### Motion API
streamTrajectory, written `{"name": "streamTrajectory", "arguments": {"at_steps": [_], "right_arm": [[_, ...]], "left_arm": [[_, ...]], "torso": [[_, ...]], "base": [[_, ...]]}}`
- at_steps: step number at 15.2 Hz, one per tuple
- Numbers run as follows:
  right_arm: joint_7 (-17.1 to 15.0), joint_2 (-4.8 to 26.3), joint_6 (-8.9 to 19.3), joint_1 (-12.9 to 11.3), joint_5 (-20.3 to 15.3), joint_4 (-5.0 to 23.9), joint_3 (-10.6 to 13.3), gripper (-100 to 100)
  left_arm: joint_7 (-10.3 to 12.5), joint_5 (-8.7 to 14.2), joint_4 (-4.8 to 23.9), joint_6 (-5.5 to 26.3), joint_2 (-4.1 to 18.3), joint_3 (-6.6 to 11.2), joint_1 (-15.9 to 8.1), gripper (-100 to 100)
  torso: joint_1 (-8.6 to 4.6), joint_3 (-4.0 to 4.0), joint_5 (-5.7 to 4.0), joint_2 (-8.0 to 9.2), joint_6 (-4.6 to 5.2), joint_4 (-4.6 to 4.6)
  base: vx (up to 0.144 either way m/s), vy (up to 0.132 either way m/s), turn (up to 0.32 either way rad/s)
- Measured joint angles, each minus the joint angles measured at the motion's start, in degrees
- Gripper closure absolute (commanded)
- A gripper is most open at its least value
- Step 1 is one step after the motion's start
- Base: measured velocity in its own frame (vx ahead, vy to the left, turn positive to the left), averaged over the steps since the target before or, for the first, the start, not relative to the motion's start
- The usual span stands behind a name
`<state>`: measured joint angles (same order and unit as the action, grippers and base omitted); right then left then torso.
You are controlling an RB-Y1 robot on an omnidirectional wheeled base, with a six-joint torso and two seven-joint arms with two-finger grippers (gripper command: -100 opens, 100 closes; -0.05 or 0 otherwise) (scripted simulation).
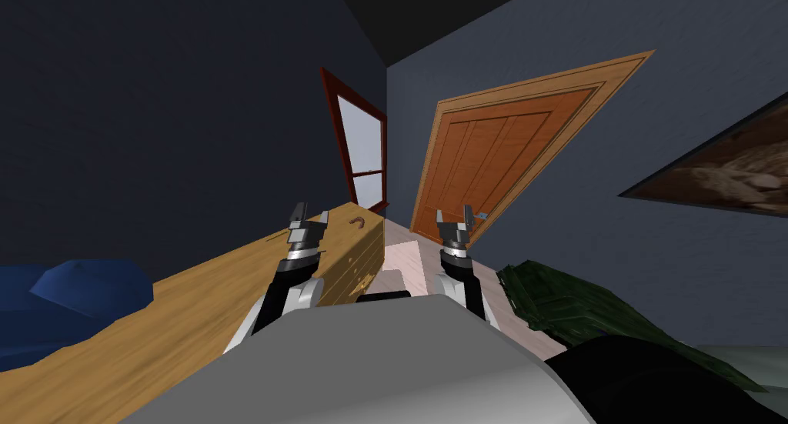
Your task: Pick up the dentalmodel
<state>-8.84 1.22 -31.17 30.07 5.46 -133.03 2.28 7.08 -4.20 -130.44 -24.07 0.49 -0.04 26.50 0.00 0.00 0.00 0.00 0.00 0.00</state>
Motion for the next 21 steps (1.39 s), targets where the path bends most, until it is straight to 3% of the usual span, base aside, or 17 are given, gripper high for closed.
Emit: {"name": "streamTrajectory", "arguments": {"at_steps": [10, 17, 21], "right_arm": [[0.00, 0.00, 0.00, 0.00, 0.00, 0.00, 0.00, 0], [0.00, 0.00, 0.00, 0.00, 0.00, 0.00, 0.00, 0], [0.00, 0.00, 0.00, 0.00, 0.00, 0.00, 0.00, 0]], "left_arm": [[-2.01, 3.28, 2.99, 8.25, 9.46, 2.39, -3.22, -100], [-3.77, 6.13, 5.38, 16.04, 13.60, 4.48, -6.38, -100], [-5.22, 7.37, 5.92, 20.89, 14.84, 5.12, -7.63, -100]], "torso": [[-0.16, -0.07, -0.04, -0.12, 0.01, -0.03], [-0.12, -0.08, -0.02, -0.15, 0.01, -0.03], [-0.12, -0.09, -0.03, -0.15, 0.00, -0.03]], "base": [[0.008, -0.054, -0.013], [0.027, -0.032, -0.013], [0.032, -0.031, -0.014]]}}
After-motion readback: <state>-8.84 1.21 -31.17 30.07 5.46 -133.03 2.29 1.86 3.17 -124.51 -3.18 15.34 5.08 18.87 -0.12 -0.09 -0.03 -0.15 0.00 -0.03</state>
